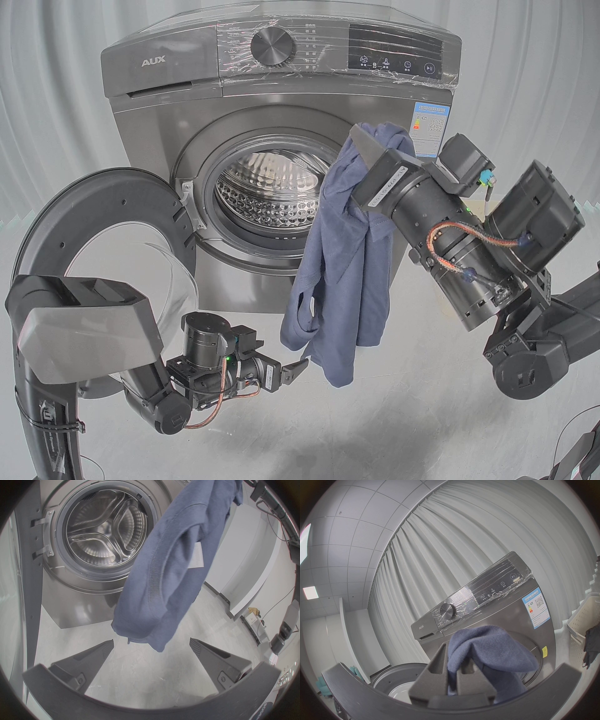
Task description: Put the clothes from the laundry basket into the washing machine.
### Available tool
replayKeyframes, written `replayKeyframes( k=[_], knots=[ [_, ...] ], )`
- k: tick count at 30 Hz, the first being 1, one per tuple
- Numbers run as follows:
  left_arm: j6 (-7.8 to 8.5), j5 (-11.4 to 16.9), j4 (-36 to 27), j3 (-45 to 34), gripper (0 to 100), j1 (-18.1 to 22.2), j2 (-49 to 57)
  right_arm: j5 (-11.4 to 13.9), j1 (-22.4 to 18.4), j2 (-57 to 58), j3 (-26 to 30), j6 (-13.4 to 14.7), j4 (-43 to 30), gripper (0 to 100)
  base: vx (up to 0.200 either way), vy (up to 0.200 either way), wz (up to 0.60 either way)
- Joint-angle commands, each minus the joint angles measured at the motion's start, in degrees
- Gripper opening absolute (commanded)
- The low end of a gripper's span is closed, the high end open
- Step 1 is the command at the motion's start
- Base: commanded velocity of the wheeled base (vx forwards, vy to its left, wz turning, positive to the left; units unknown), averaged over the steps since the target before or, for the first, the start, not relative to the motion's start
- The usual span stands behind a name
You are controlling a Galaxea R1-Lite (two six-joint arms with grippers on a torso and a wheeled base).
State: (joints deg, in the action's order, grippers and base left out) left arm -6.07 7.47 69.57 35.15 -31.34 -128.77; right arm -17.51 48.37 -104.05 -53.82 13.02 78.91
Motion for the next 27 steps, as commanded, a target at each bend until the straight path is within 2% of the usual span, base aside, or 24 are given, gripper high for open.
replayKeyframes(
  k=[1,18,26,27],
  knots=[
    [-0.08,-0.71,1.36,2.56,100,0.32,-4.12,-0.07,0.58,-0.02,-0.06,-0.01,0.02,0,0.000,0.000,0.00],
    [-0.70,-0.97,5.49,9.85,100,-0.12,-9.39,-0.16,0.67,-0.02,1.35,-0.01,0.81,0,0.000,0.000,0.00],
    [-0.70,-4.66,8.39,14.86,100,0.23,-13.61,-0.16,1.02,0.34,1.97,-0.01,0.81,0,0.000,0.000,0.00],
    [-0.70,-5.28,8.83,15.39,0,0.32,-13.70,-0.16,1.02,0.34,2.14,-0.01,0.89,0,0.000,0.000,0.00]
  ],
)
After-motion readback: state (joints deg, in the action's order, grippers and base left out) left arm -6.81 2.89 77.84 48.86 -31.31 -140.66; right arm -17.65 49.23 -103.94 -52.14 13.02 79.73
